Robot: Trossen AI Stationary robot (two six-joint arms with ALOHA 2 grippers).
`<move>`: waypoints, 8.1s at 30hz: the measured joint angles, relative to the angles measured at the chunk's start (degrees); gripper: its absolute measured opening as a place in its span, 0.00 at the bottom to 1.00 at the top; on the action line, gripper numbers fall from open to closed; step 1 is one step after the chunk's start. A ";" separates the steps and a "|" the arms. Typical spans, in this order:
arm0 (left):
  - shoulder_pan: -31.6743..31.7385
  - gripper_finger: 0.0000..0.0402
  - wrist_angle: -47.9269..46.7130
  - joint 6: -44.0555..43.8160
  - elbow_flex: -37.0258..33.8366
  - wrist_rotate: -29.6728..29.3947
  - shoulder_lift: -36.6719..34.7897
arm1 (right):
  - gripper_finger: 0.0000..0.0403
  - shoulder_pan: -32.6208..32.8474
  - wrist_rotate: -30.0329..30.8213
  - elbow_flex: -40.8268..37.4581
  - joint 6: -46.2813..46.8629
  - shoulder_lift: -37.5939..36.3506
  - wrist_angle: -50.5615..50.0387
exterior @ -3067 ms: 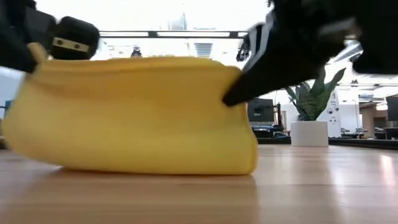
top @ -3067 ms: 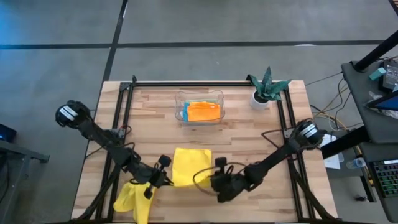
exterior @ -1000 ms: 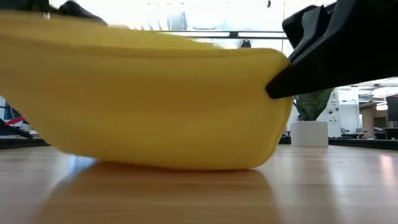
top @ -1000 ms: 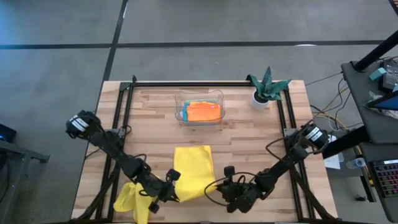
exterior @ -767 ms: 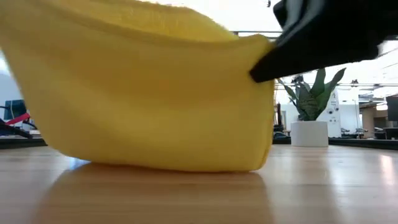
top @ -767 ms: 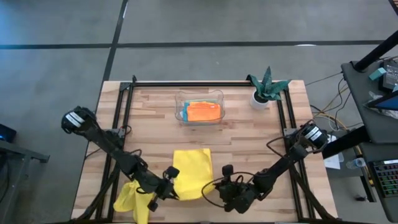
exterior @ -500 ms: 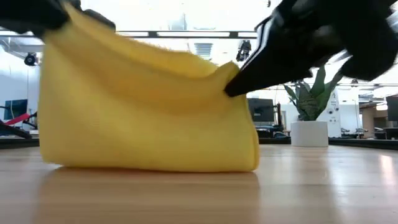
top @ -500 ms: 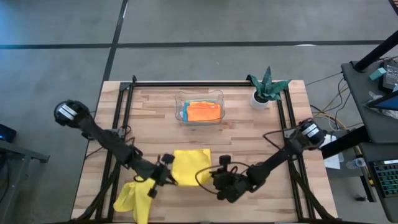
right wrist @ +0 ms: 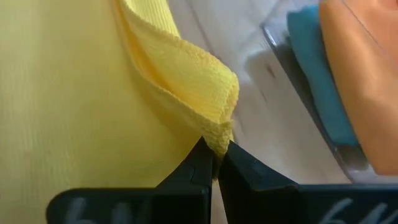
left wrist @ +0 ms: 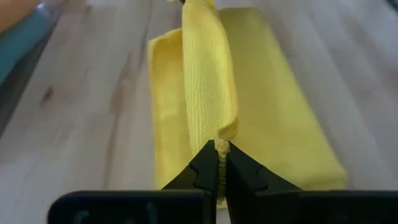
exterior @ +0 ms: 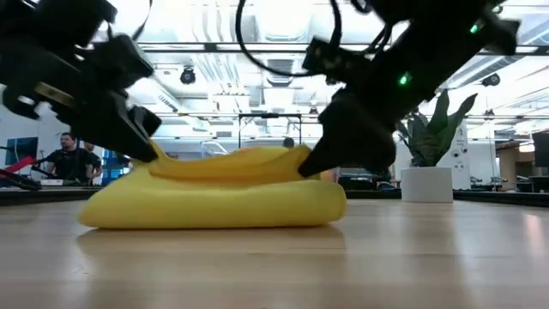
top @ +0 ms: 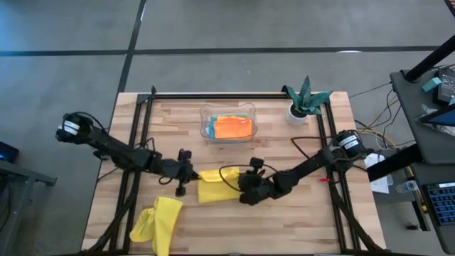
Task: Fold microfiber towels
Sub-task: Fold the top yellow towel
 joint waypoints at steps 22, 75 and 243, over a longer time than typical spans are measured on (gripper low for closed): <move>6.27 0.07 3.31 -2.60 0.09 3.47 11.76 | 0.03 -3.78 -2.54 -0.88 5.29 5.52 1.50; -0.50 0.40 10.45 -5.26 0.24 1.57 11.59 | 0.49 -1.35 -1.03 -1.01 6.05 -5.91 -9.38; -9.76 0.40 5.28 -1.96 20.37 -7.77 29.46 | 0.53 15.38 1.56 23.96 -25.95 20.39 -18.67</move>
